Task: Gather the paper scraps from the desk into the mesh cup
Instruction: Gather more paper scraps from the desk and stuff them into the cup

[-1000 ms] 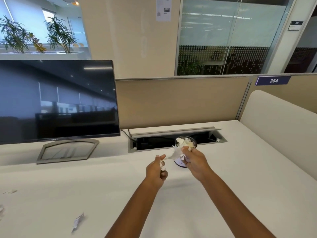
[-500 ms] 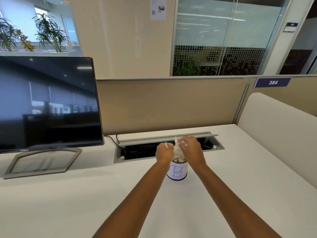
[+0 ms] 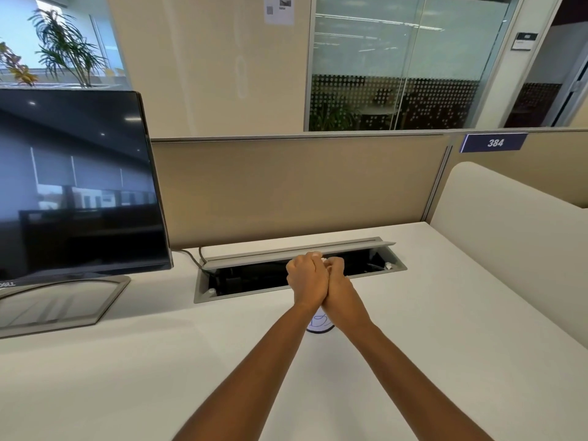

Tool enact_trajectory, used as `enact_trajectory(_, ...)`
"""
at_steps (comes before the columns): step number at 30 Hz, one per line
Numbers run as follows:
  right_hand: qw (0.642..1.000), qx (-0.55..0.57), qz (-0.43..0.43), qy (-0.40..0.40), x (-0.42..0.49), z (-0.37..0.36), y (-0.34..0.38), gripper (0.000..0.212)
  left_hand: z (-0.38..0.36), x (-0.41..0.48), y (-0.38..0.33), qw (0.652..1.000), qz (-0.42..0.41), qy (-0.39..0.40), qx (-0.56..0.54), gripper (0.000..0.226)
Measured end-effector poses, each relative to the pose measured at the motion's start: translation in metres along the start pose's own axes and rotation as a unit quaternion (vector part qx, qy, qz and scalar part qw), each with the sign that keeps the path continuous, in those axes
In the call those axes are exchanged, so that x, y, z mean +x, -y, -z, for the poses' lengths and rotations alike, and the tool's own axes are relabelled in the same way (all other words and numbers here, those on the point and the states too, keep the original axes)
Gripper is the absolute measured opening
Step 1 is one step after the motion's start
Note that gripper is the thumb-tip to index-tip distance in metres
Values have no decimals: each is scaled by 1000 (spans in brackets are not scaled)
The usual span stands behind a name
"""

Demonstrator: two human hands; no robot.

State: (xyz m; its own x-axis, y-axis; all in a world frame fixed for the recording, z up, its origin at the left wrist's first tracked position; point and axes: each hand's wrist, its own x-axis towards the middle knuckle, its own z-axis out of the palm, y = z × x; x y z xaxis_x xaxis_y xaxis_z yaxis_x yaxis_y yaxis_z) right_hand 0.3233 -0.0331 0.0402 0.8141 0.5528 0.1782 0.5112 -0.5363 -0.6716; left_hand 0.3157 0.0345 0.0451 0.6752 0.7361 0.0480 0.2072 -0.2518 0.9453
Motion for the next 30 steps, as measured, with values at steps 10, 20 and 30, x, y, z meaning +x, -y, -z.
enact_trajectory(10,991,-80,108,-24,4,-4,-21,34,8,-15,9,989,29,101,-104,44)
enact_trajectory(20,952,-222,116,178,10,21,-25,54,6,-3,26,994,-28,91,56,55)
enact_trajectory(30,910,-318,118,239,17,11,-17,61,17,2,22,986,54,118,-106,58)
